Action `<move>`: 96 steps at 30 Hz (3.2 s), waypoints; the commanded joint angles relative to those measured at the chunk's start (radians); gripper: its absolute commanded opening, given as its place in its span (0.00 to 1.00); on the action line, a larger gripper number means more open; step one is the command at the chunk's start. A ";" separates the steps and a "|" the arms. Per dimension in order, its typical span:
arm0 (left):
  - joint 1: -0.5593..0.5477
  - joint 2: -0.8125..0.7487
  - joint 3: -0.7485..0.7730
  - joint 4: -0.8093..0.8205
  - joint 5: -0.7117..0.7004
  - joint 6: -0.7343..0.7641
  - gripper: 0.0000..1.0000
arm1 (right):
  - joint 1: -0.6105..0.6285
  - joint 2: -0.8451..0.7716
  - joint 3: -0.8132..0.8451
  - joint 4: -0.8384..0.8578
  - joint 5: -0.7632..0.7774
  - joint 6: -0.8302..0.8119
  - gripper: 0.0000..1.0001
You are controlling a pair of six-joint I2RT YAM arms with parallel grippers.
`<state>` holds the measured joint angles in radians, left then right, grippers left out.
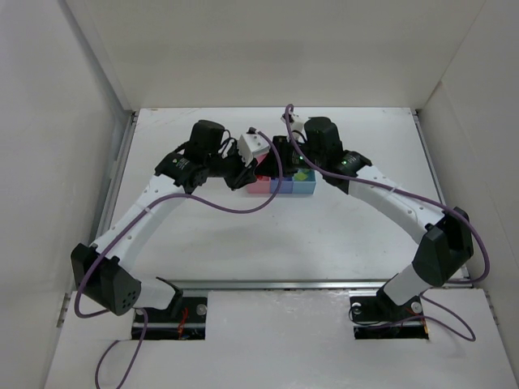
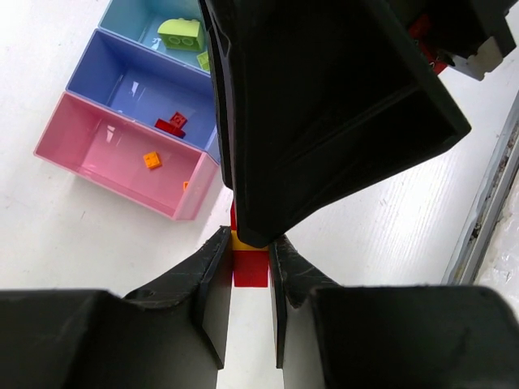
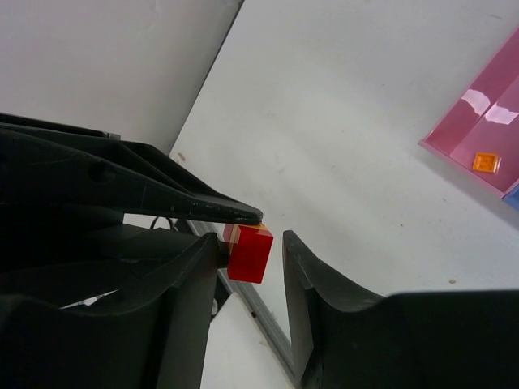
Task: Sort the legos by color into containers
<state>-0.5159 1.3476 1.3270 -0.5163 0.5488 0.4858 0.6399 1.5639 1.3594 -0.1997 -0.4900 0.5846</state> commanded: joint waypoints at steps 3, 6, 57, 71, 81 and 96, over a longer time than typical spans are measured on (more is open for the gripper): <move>-0.006 -0.016 0.060 0.101 0.019 -0.013 0.00 | 0.015 -0.016 0.007 0.025 -0.065 0.012 0.44; -0.006 -0.016 0.060 0.101 0.010 -0.013 0.00 | 0.015 -0.007 0.007 0.025 -0.074 0.021 0.33; 0.137 -0.153 -0.288 0.120 -0.250 -0.108 0.00 | -0.109 0.036 0.069 -0.155 0.294 -0.161 0.00; 0.137 -0.099 -0.301 0.157 -0.273 -0.108 0.00 | -0.109 0.257 0.227 -0.176 0.427 -0.180 0.00; 0.137 -0.099 -0.292 0.177 -0.273 -0.108 0.00 | -0.109 0.202 0.188 -0.113 0.436 -0.198 0.00; 0.137 -0.119 -0.301 0.177 -0.263 -0.108 0.00 | -0.109 0.289 0.265 -0.167 0.446 -0.220 0.00</move>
<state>-0.3840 1.2594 1.0382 -0.3630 0.2764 0.3901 0.5251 1.8324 1.5646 -0.3775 -0.0650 0.3878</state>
